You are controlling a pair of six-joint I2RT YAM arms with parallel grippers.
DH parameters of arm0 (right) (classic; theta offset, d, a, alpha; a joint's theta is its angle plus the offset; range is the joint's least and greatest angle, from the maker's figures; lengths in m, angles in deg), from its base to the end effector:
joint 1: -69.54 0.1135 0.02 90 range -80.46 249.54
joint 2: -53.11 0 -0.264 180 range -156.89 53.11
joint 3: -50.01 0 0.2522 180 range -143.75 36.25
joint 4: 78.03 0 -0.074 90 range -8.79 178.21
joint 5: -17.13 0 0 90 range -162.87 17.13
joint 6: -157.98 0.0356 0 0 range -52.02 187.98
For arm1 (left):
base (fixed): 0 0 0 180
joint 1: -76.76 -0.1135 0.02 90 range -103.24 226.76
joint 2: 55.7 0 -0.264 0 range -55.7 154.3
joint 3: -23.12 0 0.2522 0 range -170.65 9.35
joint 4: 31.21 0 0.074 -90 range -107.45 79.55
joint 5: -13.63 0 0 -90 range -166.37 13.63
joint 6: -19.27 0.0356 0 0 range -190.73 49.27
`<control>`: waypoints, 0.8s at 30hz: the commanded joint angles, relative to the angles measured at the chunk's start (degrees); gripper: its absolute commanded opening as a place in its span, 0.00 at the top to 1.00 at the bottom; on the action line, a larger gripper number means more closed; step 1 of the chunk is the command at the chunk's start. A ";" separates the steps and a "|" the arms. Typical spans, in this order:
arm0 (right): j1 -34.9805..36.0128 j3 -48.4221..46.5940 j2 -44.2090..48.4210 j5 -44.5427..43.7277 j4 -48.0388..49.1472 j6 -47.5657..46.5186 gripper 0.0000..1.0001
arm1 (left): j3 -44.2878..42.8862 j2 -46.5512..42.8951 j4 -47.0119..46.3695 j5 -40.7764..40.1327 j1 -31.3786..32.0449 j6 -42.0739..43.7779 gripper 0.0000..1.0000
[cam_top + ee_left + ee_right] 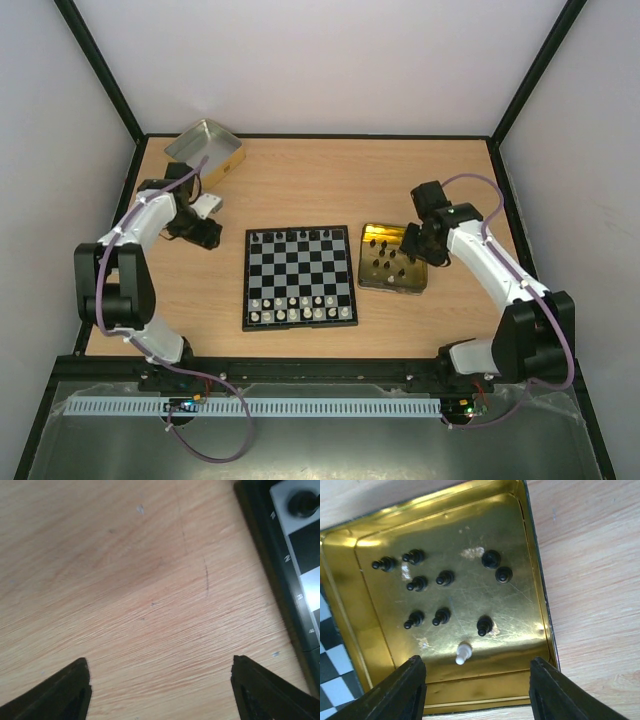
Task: Set up the chess pieces on the board
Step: Pick up the chess piece from the storage box.
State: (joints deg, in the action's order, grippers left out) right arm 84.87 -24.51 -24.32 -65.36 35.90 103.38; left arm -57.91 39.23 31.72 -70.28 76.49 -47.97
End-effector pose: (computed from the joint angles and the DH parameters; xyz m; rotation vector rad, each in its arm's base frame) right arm 0.2434 0.0715 0.2563 0.4607 2.8021 0.3941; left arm 0.3124 -0.0023 0.2094 0.5818 2.8352 -0.0842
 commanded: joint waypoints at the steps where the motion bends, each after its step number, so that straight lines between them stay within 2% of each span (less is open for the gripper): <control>1: 0.80 3.37 2.70 -2.10 2.81 0.37 0.47 | -1.17 -4.34 6.06 -1.78 0.27 -1.61 0.19; 3: 1.59 4.95 3.89 -2.83 2.22 -0.04 0.48 | 0.26 -5.96 5.52 -1.91 0.27 -2.03 0.15; 11: 2.64 10.01 4.60 3.01 5.55 2.77 0.49 | 3.77 -7.91 5.19 1.70 0.27 -3.49 0.14; 24: 3.21 10.09 0.85 3.56 4.73 2.01 0.52 | 3.99 -6.27 3.47 2.87 1.61 -4.63 0.15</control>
State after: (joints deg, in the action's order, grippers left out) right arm 87.76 -14.67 -22.33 -62.35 40.53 105.59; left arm -54.44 32.76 34.88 -68.84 77.30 -51.29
